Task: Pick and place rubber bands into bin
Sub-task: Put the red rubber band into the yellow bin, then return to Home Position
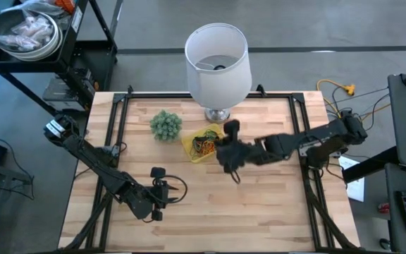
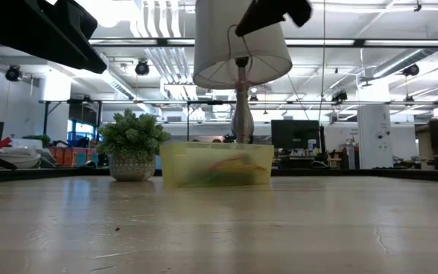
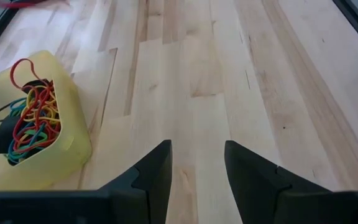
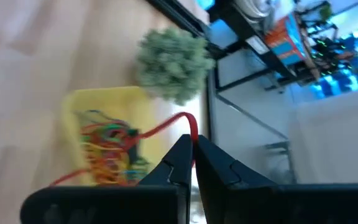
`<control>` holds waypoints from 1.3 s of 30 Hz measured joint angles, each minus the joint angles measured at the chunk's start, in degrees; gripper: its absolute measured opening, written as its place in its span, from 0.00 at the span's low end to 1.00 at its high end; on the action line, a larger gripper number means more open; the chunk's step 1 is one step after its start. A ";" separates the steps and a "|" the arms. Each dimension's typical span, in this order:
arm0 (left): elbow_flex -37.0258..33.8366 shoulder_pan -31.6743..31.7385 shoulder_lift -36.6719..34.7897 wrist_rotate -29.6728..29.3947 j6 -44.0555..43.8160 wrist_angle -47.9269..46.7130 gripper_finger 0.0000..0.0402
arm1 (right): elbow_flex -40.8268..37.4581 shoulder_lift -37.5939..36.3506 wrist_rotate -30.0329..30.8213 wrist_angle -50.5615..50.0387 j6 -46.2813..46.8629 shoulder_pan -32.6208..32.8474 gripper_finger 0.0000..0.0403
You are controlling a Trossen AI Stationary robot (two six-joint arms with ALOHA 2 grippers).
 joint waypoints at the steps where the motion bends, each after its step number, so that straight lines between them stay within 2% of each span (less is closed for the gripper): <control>1: 0.00 0.01 0.00 0.00 0.00 0.00 0.33 | 0.37 0.00 -0.17 0.33 -0.73 -1.36 0.02; 10: 0.00 -0.01 0.00 0.00 0.00 -0.05 0.33 | 1.22 -0.06 -11.34 3.08 -0.53 -12.61 0.02; 19: 0.00 0.01 0.00 0.00 0.00 -0.20 0.33 | -1.32 -0.07 -22.11 6.77 4.74 -18.35 0.02; 29: 0.00 0.00 0.00 0.00 -0.15 -0.06 0.33 | -1.41 4.31 -22.12 9.15 6.68 -18.78 0.04; 39: 0.02 0.00 0.00 0.00 -0.22 -0.02 0.33 | -0.68 4.87 -22.17 8.82 7.79 -17.69 0.23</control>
